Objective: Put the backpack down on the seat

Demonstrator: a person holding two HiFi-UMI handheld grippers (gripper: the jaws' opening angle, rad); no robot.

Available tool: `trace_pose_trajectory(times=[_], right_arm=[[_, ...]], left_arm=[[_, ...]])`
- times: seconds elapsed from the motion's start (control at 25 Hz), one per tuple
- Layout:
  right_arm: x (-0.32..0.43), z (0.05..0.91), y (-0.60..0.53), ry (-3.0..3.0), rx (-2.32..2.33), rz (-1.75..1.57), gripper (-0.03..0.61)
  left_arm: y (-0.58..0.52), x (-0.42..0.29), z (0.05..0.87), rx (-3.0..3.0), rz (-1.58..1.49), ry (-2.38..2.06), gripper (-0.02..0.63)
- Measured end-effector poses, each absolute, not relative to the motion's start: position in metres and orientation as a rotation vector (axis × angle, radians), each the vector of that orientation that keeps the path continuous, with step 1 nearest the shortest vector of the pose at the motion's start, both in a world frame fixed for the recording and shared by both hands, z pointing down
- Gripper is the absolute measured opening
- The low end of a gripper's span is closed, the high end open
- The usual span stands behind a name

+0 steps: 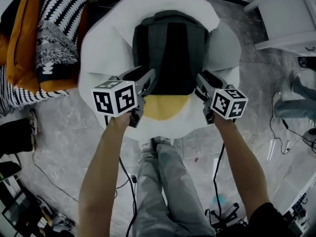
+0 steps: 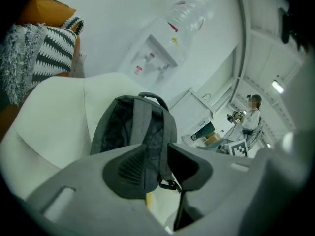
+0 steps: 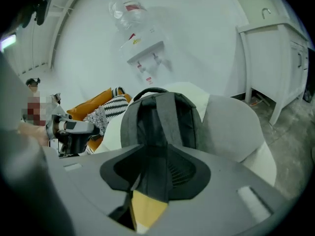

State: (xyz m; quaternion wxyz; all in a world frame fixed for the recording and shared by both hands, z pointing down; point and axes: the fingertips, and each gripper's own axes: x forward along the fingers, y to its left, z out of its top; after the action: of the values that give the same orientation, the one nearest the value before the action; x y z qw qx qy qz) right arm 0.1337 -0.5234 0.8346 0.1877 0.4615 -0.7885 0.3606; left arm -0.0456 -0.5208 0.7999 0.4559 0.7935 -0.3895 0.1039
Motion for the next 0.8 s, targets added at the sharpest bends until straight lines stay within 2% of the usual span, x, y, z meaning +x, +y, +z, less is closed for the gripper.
trace_pose_trajectory(times=[0.24, 0.32, 0.52, 0.8], right_arm=[[0.126, 0.790, -0.498, -2.206, 1.431, 1.085, 0.119], [0.124, 0.769, -0.497, -2.211, 1.442, 1.070, 0.110], [0.116, 0.699, -0.490, -2.275, 1.466, 1.052, 0.067], [0.104, 0.606, -0.475, -2.374, 1.467, 0.978, 0.049]], left_arm=[[-0.485, -0.044, 0.762, 1.970, 0.244, -0.990, 0.028], [-0.470, -0.039, 0.744, 1.979, 0.247, -0.989, 0.006], [-0.445, -0.027, 0.682, 2.022, 0.242, -1.028, 0.000], [-0.436, -0.011, 0.596, 2.071, 0.217, -1.094, 0.000]])
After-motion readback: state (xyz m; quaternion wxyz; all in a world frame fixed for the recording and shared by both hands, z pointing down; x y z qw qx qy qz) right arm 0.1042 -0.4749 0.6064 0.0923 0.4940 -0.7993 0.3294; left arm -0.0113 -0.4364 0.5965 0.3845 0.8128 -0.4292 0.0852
